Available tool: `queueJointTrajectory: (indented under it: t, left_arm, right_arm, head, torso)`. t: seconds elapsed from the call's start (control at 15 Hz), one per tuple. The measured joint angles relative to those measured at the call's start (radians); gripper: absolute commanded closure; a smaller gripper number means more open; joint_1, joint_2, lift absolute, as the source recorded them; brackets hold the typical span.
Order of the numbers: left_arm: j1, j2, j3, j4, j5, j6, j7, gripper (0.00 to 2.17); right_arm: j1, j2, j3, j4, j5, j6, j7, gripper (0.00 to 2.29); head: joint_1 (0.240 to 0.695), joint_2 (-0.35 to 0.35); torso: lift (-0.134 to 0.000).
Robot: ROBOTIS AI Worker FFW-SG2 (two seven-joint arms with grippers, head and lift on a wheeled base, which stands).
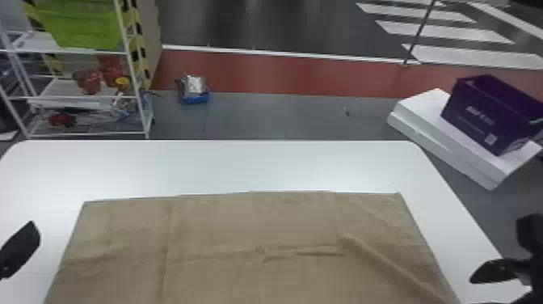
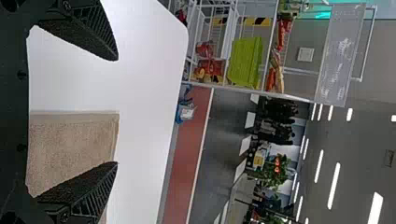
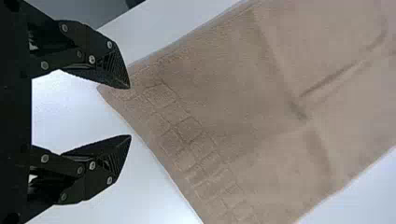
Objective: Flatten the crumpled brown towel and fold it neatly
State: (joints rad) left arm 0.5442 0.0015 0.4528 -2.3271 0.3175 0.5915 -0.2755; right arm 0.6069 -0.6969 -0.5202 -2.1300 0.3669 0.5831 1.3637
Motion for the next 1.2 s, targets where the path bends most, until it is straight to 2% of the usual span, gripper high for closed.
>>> queueJointTrajectory:
  t: [0.2,0.33,0.4,0.47,0.53,0.67,0.73,0.8,0.93,1.13,1.2]
  left_arm:
    - [-0.007,0.000,-0.005,-0.002,-0.001,0.009,-0.003,0.10]
    - [-0.016,0.000,-0.006,-0.002,-0.005,0.021,-0.026,0.13]
    - [-0.023,0.000,-0.006,-0.002,-0.010,0.032,-0.053,0.13]
    - [-0.033,0.000,-0.006,-0.003,-0.015,0.058,-0.088,0.13]
    - [-0.046,0.000,-0.005,-0.004,-0.024,0.088,-0.116,0.13]
    - [-0.083,0.000,-0.011,-0.006,-0.065,0.149,-0.158,0.13]
    - [-0.102,0.000,-0.016,-0.005,-0.082,0.175,-0.165,0.14]
    - [-0.126,0.000,-0.023,-0.002,-0.100,0.204,-0.178,0.14]
    - [-0.196,0.000,-0.044,0.020,-0.158,0.281,-0.246,0.15]
    - [-0.367,0.000,-0.070,0.097,-0.322,0.401,-0.450,0.16]
    - [-0.424,0.000,-0.076,0.129,-0.372,0.420,-0.494,0.16]
  right_arm:
    - [-0.024,0.054,-0.120,-0.005,-0.206,-0.030,0.000,0.07]
    - [-0.071,0.103,-0.173,0.014,-0.361,-0.020,0.000,0.07]
    - [-0.097,0.130,-0.189,0.026,-0.434,-0.007,-0.024,0.05]
    - [-0.123,0.154,-0.191,0.037,-0.481,0.013,-0.097,0.05]
    - [-0.149,0.171,-0.182,0.052,-0.504,0.028,-0.164,0.05]
    - [-0.221,0.193,-0.140,0.108,-0.528,0.107,-0.355,0.05]
    - [-0.253,0.194,-0.121,0.134,-0.532,0.172,-0.422,0.05]
    - [-0.283,0.194,-0.104,0.164,-0.532,0.223,-0.460,0.05]
    - [-0.322,0.189,-0.083,0.216,-0.527,0.250,-0.476,0.05]
    - [-0.338,0.182,-0.076,0.253,-0.521,0.249,-0.474,0.05]
    - [-0.339,0.181,-0.080,0.258,-0.521,0.246,-0.474,0.05]
  head:
    - [0.695,-0.133]
    - [0.695,-0.120]
    - [0.695,-0.117]
    - [0.695,-0.122]
    - [0.695,-0.136]
    - [0.695,-0.179]
    - [0.695,-0.198]
    - [0.695,-0.210]
    - [0.695,-0.232]
    - [0.695,-0.264]
    - [0.695,-0.264]
  torso:
    - [-0.124]
    - [-0.124]
    - [-0.124]
    - [-0.124]
    - [-0.124]
    - [-0.124]
    - [-0.124]
    - [-0.124]
    - [-0.124]
    - [-0.124]
    - [-0.124]
